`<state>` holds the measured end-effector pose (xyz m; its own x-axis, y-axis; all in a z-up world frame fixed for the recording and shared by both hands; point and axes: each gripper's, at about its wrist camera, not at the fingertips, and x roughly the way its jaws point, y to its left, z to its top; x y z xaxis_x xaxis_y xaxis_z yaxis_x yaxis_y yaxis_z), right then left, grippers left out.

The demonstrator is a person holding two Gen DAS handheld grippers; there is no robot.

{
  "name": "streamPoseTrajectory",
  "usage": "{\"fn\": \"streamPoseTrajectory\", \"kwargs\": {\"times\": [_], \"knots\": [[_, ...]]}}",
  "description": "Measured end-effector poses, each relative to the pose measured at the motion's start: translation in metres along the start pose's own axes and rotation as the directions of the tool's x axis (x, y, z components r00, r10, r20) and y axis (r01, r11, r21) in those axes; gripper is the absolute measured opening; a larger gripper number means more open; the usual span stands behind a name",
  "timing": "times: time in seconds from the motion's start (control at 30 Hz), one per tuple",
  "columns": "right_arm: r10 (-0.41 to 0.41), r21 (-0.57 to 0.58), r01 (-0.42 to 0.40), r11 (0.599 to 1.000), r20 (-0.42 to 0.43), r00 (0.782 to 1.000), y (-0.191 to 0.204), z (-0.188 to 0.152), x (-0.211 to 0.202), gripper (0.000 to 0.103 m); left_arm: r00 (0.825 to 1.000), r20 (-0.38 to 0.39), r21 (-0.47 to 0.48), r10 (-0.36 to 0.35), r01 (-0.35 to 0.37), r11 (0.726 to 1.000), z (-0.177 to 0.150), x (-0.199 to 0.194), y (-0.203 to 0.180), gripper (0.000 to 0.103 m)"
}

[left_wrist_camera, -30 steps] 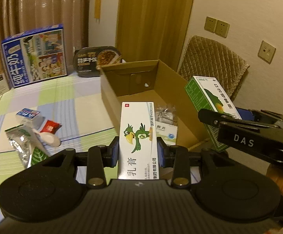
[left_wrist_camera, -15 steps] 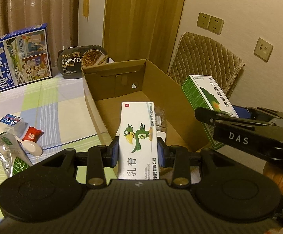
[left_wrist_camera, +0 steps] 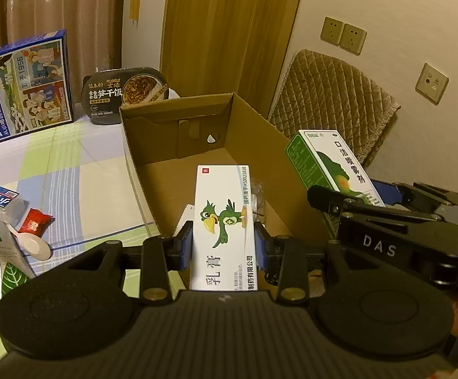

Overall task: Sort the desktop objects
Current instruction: 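Carry the ointment box and spray box over the cardboard box, then open both grippers to drop the two boxes into the cardboard box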

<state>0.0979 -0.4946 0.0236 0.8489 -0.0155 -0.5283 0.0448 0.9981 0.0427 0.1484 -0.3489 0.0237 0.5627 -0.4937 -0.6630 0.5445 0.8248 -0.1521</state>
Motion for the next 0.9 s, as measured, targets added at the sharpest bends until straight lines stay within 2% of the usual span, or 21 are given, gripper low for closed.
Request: {"fn": "streamPoseTrajectory", "kwargs": {"times": [0.9], "knots": [[0.002,-0.007,-0.002,1.000,-0.025,1.000,-0.006,0.000,0.018,0.053,1.000,-0.012,-0.064,-0.021,0.020,0.998,0.009,0.028,0.015,0.031]]}}
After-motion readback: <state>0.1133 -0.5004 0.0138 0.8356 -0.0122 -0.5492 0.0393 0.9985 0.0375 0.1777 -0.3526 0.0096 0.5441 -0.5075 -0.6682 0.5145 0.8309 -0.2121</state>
